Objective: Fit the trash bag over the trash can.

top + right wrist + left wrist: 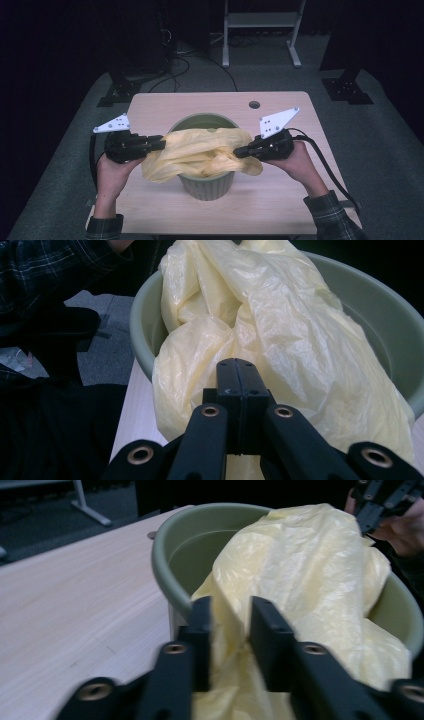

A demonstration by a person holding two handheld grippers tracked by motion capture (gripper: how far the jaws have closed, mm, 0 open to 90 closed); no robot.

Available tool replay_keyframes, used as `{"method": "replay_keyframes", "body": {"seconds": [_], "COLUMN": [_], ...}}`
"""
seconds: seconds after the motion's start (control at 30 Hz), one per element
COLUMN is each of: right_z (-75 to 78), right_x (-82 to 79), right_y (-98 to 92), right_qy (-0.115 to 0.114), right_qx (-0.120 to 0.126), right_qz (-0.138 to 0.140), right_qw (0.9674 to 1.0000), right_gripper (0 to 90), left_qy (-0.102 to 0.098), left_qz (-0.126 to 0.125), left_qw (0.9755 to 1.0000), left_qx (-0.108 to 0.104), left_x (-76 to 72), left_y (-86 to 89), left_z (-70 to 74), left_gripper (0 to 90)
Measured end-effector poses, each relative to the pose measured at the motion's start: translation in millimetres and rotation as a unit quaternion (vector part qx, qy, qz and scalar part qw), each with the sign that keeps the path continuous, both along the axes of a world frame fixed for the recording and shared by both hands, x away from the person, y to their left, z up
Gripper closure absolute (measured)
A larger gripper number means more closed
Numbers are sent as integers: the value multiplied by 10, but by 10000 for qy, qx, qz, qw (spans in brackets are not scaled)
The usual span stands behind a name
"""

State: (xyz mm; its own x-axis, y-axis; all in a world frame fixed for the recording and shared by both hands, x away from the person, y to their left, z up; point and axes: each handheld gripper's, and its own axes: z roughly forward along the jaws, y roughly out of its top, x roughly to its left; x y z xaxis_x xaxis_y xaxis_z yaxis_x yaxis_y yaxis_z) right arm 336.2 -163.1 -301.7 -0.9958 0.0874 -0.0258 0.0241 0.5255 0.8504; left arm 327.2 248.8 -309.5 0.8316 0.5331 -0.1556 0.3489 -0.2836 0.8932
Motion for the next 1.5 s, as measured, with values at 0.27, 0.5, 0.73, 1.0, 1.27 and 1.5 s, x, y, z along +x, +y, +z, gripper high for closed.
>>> {"method": "replay_keyframes", "body": {"seconds": [0.27, 0.5, 0.73, 1.0, 1.27, 1.5], "right_z": [-17, -83, 130, 343, 251, 185], "right_x": [9, 257, 255, 164, 153, 133], "right_y": [49, 271, 157, 377, 812, 892], "right_qy": [-124, -497, -73, 32, -20, -64], "right_qx": [-136, -635, -18, 346, -47, -373], "right_qz": [-190, -996, -883, -470, -259, -98], "right_qw": [9997, 9918, 9961, 9983, 9997, 9992], "right_gripper": [900, 900, 582, 365, 529, 896], "left_qy": [-528, -641, -497, -404, -386, -369], "left_qz": [-479, -1040, -1382, -1517, -1636, -1617], "left_qw": [9973, 9919, 9889, 9873, 9855, 9859], "left_qx": [-179, -350, -236, -232, -233, -244], "left_x": [-322, -523, -554, -531, -524, -523], "left_y": [-50, -181, -381, -490, -545, -523], "left_z": [188, 233, 85, -6, -20, -6], "left_gripper": [882, 883, 883, 882, 882, 688]}}
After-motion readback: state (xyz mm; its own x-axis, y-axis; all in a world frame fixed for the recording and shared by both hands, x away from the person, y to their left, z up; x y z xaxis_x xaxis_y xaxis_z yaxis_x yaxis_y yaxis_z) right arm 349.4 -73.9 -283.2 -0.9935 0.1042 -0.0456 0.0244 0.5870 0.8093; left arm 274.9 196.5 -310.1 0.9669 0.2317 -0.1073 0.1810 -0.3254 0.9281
